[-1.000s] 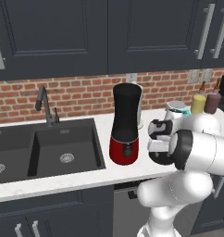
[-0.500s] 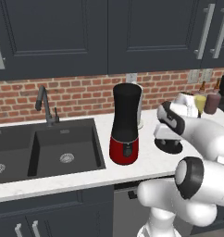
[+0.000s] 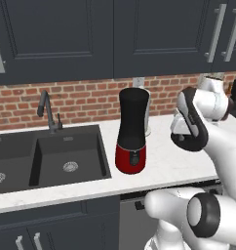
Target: Close the lid blender by securely placing the lid on top.
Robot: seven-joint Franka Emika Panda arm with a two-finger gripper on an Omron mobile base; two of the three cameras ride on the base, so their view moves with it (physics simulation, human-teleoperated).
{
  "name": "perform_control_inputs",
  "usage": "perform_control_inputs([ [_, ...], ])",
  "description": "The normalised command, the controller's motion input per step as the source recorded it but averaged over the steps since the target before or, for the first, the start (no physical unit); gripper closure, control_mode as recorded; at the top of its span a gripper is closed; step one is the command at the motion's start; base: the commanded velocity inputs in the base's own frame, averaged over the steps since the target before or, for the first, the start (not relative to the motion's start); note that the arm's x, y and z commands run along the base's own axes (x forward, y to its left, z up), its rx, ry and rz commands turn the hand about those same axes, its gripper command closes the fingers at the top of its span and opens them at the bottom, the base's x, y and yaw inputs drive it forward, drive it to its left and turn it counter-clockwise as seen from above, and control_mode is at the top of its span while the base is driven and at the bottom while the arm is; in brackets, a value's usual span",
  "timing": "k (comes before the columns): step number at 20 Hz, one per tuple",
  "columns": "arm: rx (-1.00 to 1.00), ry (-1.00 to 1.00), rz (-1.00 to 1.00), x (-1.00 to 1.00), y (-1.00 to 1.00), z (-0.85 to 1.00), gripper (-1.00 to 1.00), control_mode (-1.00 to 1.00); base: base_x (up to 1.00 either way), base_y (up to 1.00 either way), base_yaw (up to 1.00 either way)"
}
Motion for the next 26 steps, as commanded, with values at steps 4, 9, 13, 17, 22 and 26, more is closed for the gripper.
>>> perform_control_inputs([
  [4, 0.00, -0.05, 0.00, -0.38, 0.01, 1.00, 1.00, -1.00, 0.00, 0.00, 0.00],
  [9, 0.00, -0.08, 0.00, -0.32, 0.06, 0.97, 1.00, -1.00, 0.00, 0.00, 0.00],
  [13, 0.00, -0.09, 0.00, -0.23, 0.12, 0.88, 1.00, -1.00, 0.00, 0.00, 0.00],
  [17, 0.00, -0.11, 0.00, -0.05, 0.32, 0.67, 1.00, -1.00, 0.00, 0.00, 0.00],
  [22, 0.00, -0.12, 0.00, 0.00, 0.53, 0.41, 1.00, -1.00, 0.00, 0.00, 0.00],
  [26, 0.00, -0.09, 0.00, 0.00, 0.62, 0.22, 1.00, -1.00, 0.00, 0.00, 0.00],
])
